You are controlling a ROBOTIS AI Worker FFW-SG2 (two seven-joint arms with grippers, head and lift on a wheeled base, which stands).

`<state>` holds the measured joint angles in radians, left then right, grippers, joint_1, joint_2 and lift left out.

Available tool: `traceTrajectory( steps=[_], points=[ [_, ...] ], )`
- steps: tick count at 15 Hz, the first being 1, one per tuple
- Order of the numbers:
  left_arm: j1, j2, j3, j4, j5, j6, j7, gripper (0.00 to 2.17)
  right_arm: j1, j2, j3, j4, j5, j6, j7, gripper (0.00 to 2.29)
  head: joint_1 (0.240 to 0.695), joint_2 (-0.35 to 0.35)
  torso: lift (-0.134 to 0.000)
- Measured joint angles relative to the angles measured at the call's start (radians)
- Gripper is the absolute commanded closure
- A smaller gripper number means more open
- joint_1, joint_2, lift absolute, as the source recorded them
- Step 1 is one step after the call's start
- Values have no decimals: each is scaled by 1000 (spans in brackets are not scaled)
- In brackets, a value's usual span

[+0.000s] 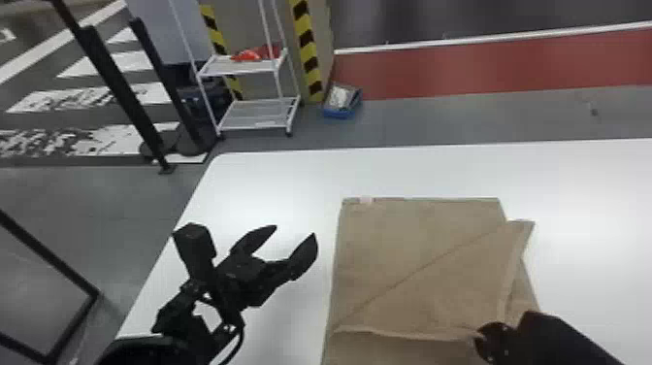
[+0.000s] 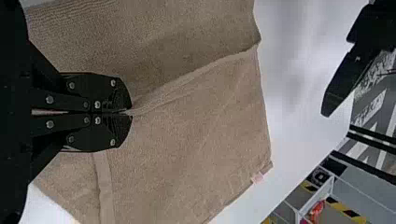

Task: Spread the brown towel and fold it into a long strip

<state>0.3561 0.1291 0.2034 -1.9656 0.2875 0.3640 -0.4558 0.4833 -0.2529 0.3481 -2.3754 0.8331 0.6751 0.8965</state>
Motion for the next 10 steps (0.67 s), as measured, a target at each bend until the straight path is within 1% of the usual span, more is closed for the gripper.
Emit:
traceTrajectory(
  steps=[1,2,3,4,6,7,8,9,10],
  points=[
    [-9,1,8,1,-11,1,-33,97,6,2,-17,-14,-10,1,-3,1328,695,219,-125],
    [-30,1,18,8,-37,6,-93,97,13,4,-36,-30,-20,3,-5,1328,695,208,-125],
    [-62,4,26,21,-85,13,-157,97,19,7,-53,-43,-29,4,-5,1328,695,198,-125],
    [-96,8,29,37,-144,17,-203,97,25,9,-67,-54,-35,7,-5,1328,695,191,-125],
    [-185,26,25,88,-283,13,-285,100,44,13,-98,-77,-46,12,-4,1328,695,177,-125],
    [-224,45,16,114,-325,4,-312,103,54,15,-112,-88,-49,15,-4,1328,695,172,-125],
    [-260,73,-2,139,-364,-10,-332,110,65,17,-129,-99,-52,17,-4,1328,695,167,-125],
    [-304,113,-35,173,-420,-52,-353,134,80,21,-150,-115,-57,19,-4,1328,695,150,-125],
    [-334,137,-60,202,-470,-101,-368,164,90,24,-164,-125,-59,20,-4,1328,695,141,-125]
  ],
)
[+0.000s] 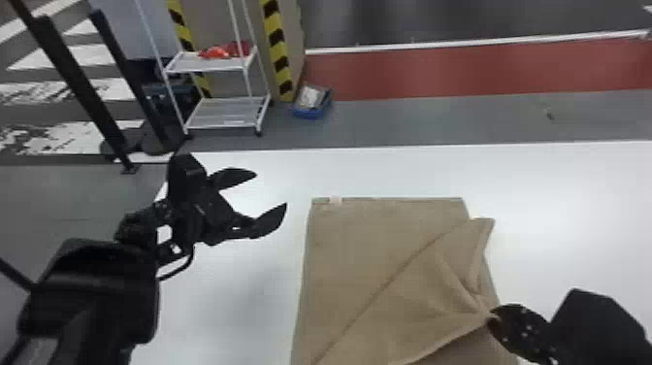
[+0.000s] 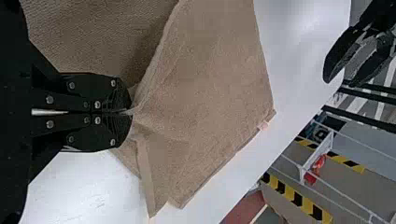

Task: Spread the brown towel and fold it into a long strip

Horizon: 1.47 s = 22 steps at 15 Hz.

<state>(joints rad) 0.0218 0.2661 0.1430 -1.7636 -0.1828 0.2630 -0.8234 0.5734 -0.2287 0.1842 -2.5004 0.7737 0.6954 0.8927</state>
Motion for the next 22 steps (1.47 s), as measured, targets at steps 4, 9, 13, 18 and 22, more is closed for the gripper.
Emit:
traceTrajectory(
  steps=[4,9,13,18,22],
  points=[
    [-92,59,-104,91,-121,-59,-33,211,26,13,-27,-21,-3,1,0,1328,695,105,-125],
    [-210,1,-222,209,-108,-19,-78,215,46,27,-41,-43,-2,1,0,1328,695,17,-125],
    [-331,-59,-283,362,-109,99,-104,272,68,28,-62,-59,-2,1,0,1328,695,-36,-125],
    [-439,-77,-324,531,-129,209,-102,451,77,25,-78,-65,-16,-4,0,1328,695,-33,-125],
    [-447,-66,-323,555,-164,232,-97,1116,77,20,-100,-73,-35,-8,0,1328,695,-13,-125]
  ],
)
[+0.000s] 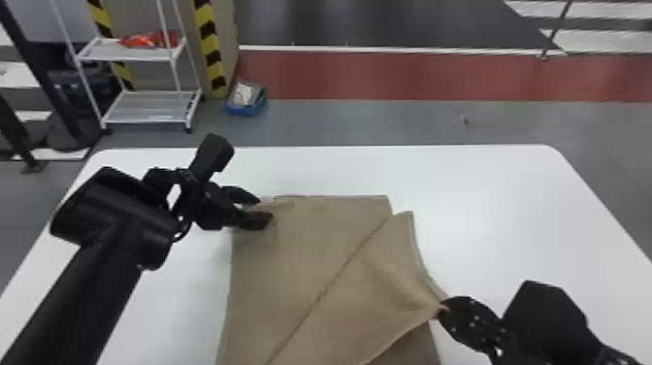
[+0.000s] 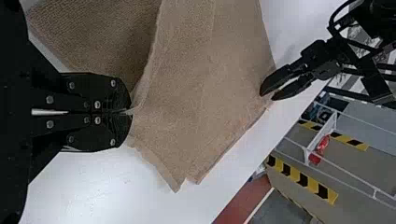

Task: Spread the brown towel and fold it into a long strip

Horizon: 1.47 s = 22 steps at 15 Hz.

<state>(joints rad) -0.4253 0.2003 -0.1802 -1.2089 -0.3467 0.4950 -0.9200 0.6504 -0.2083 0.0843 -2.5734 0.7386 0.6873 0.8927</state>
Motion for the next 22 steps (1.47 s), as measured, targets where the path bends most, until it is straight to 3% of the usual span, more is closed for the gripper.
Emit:
traceTrajectory(
  steps=[4,8,13,16,18,19,22],
  points=[
    [14,1,26,-13,2,-1,26,1119,-9,3,-58,-4,-38,3,-1,1328,695,-22,-125],
    [47,2,125,-104,10,61,62,1119,-66,7,-152,5,-98,27,-2,1328,695,-21,-125],
    [232,33,313,-367,51,305,120,1106,-149,-12,-208,57,-129,81,3,1328,695,50,-125],
    [394,27,374,-566,70,460,248,1065,-215,-24,-227,107,-140,114,18,1328,695,97,-125],
    [483,12,403,-678,75,541,310,488,-245,-26,-260,131,-154,120,22,1328,695,101,-125],
    [513,4,411,-719,78,570,347,70,-259,-27,-286,144,-165,121,28,1328,695,99,-125],
    [567,-10,414,-790,102,613,420,9,-278,-24,-377,170,-197,123,48,1328,695,57,-125]
  ],
)
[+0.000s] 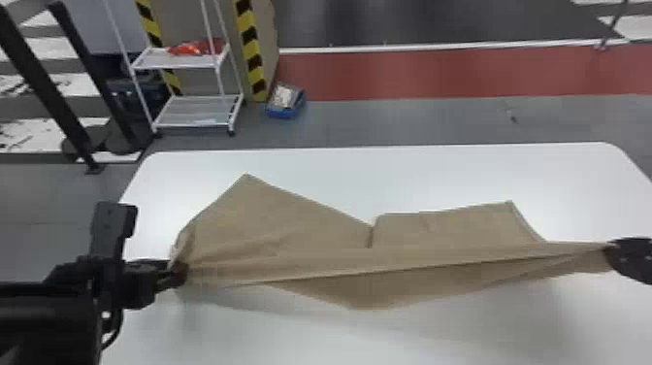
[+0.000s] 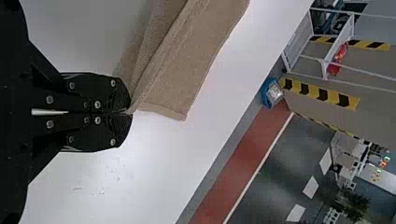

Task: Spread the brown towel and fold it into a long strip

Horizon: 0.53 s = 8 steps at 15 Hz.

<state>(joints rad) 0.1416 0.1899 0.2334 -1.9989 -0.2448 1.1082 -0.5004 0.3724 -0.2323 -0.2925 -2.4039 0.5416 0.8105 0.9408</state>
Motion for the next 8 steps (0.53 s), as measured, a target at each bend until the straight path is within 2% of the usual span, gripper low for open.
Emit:
traceTrajectory(
  steps=[3,5,7,8],
  points=[
    [22,-2,8,-34,39,-47,25,63,3,6,-67,16,-18,-4,10,1328,695,13,-125],
    [14,2,35,-43,57,-61,28,63,9,9,-80,18,-22,-4,11,1328,695,11,-125],
    [12,27,77,-44,65,-133,-17,63,14,12,-85,18,-22,-2,11,1328,695,25,-125],
    [29,49,95,-41,65,-207,-49,70,14,13,-86,18,-22,-1,11,1325,695,34,-125]
  ],
)
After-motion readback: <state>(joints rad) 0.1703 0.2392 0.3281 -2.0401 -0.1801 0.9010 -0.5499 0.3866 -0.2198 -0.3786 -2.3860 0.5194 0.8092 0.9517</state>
